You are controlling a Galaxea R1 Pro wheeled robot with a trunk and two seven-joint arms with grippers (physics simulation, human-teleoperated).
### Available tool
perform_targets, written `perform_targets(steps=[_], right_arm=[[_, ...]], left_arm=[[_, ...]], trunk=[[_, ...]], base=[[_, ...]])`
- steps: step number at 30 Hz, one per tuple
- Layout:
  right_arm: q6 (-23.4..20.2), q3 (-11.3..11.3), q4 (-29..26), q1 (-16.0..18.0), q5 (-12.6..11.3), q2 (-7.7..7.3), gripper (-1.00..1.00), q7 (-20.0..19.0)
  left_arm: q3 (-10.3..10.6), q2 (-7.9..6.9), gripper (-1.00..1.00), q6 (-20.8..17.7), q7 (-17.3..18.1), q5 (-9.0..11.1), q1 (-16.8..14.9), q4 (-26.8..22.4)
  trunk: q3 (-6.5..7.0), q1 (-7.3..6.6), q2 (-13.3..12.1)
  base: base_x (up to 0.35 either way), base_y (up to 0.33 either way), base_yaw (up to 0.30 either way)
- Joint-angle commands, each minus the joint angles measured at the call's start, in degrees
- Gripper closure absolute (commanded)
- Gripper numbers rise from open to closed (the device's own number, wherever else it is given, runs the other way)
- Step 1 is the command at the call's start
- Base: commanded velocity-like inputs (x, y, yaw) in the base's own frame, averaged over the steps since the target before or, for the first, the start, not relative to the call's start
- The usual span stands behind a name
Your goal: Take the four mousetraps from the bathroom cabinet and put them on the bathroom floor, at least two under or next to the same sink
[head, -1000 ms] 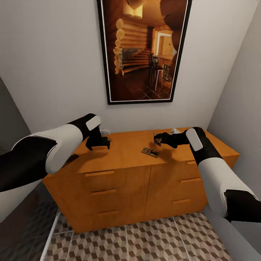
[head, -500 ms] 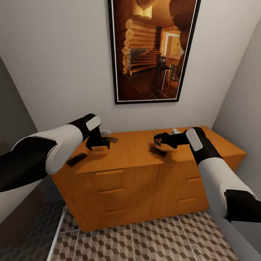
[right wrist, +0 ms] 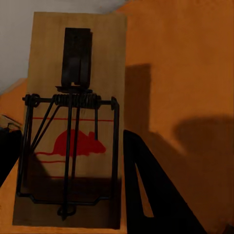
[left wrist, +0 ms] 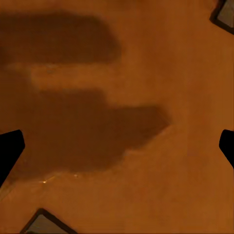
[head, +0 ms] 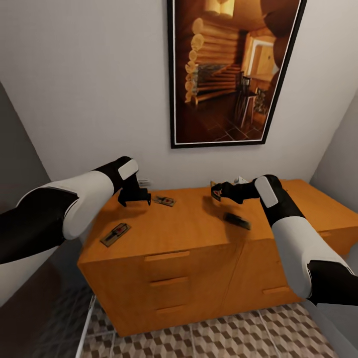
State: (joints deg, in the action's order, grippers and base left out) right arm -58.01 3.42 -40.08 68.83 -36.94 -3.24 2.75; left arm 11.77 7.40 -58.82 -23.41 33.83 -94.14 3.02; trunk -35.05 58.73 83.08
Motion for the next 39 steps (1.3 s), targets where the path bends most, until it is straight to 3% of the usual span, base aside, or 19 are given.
perform_targets(steps=[1, 21, 39], right_arm=[[0.01, 0.01, 0.0, 0.0, -0.13, 0.0, 1.0, 0.05], [0.01, 0.01, 0.23, -0.01, -0.15, -0.06, 1.0, 0.06], [0.01, 0.01, 0.27, -0.02, -0.12, 0.03, 1.0, 0.06]], left_arm=[[0.01, 0.03, -1.0, -0.02, 0.01, 0.0, 0.0, 0.02], [-0.34, 0.19, -1.0, -0.23, 0.12, 0.1, 0.01, 0.14], [-0.34, 0.12, -1.0, -0.15, 0.12, 0.1, 0.1, 0.13]], trunk=[[0.0, 0.0, 0.0], [0.0, 0.0, 0.0], [0.0, 0.0, 0.0]], base=[[0.189, 0.149, 0.0], [0.01, 0.014, 0.0], [-0.285, 0.0, 0.0]])
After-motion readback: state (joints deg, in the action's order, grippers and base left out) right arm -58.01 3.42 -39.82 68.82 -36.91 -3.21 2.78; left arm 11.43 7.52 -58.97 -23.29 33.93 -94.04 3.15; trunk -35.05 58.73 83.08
